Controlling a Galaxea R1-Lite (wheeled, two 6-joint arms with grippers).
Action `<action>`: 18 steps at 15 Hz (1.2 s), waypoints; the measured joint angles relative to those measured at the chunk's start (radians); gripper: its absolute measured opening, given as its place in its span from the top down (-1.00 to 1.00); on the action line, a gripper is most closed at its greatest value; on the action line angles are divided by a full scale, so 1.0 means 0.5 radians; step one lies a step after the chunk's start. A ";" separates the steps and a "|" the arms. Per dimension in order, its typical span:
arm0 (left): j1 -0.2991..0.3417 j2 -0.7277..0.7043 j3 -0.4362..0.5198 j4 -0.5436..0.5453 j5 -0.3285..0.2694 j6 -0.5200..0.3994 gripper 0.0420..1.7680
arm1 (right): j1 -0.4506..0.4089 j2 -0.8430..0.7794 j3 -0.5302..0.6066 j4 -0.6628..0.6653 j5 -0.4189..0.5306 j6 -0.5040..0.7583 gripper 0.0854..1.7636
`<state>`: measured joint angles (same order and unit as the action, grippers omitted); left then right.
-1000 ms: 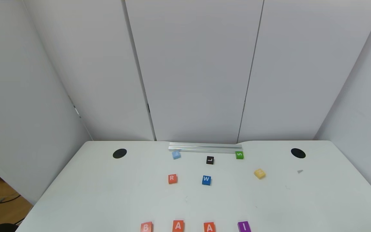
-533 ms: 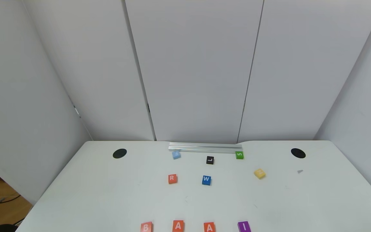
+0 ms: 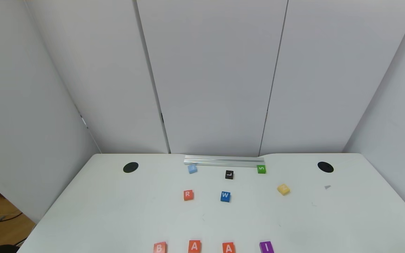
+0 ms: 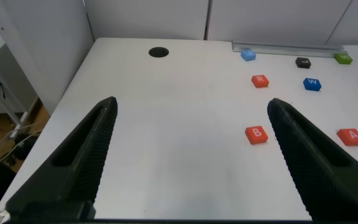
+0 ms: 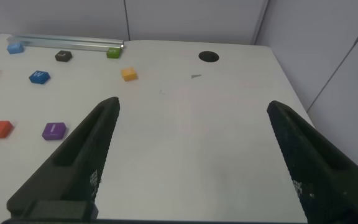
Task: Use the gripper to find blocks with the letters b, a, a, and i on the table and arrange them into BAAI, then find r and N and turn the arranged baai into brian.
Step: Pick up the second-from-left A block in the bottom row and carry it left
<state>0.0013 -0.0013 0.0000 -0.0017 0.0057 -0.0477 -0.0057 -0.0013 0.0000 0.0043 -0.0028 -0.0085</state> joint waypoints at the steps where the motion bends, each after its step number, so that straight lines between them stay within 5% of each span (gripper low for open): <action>1: 0.000 0.000 0.000 0.000 0.000 0.000 -0.94 | 0.000 0.000 0.000 0.000 -0.001 -0.001 -0.94; 18: 0.000 0.000 0.000 0.000 0.000 -0.002 -0.94 | -0.001 0.000 0.000 -0.009 0.000 -0.001 -0.94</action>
<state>0.0013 -0.0013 0.0000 -0.0019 0.0055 -0.0487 -0.0062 -0.0013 0.0000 0.0000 -0.0028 -0.0089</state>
